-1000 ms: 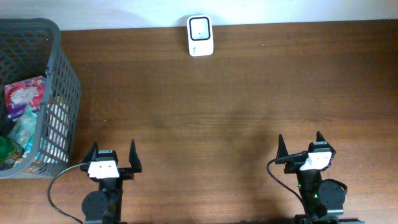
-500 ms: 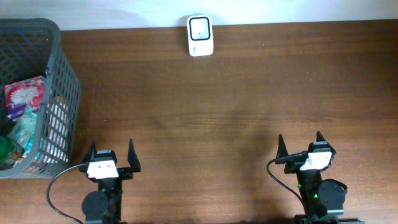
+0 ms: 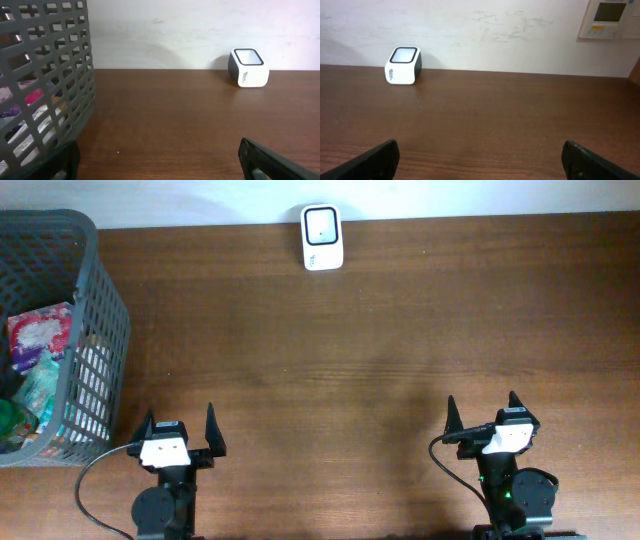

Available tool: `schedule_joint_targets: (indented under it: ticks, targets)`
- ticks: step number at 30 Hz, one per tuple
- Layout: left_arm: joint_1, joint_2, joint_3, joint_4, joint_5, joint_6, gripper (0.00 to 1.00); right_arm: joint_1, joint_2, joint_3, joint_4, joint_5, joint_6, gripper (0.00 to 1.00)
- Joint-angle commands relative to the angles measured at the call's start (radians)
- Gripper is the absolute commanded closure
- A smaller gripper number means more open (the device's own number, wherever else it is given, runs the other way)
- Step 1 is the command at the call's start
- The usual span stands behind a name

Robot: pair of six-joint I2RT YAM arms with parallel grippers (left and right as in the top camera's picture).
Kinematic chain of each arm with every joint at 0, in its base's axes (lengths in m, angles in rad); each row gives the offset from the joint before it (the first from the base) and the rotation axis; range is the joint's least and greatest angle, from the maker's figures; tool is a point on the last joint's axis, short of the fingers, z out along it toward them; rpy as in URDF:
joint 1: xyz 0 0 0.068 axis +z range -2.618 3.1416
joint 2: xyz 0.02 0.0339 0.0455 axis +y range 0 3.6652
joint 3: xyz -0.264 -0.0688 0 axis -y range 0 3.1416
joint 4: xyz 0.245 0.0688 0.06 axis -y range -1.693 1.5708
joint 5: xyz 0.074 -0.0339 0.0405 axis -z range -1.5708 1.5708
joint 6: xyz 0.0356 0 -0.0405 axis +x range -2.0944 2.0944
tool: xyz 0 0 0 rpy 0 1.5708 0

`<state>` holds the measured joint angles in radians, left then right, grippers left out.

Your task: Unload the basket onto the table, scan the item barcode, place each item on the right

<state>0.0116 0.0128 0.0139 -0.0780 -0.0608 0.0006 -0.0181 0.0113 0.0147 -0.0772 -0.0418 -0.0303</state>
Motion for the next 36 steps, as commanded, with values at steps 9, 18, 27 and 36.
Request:
schedule_joint_targets:
  ticks: [9,18,27,36]
  targets:
    - [-0.002,-0.007,-0.005,0.002,-0.014,0.012,0.01,0.011,-0.002,-0.009,0.0,-0.002,0.001,0.01]
    - [-0.002,-0.007,0.05,0.144,0.394,-0.061,0.01,0.011,-0.002,-0.009,0.0,-0.002,0.001,0.01]
    - [-0.002,-0.006,0.399,-0.238,0.349,0.027,0.01,0.011,-0.002,-0.009,0.0,-0.002,0.001,0.01]
    - [-0.002,0.109,0.5,-0.283,0.348,0.08,0.01,0.011,-0.002,-0.009,0.0,-0.002,0.001,0.01]
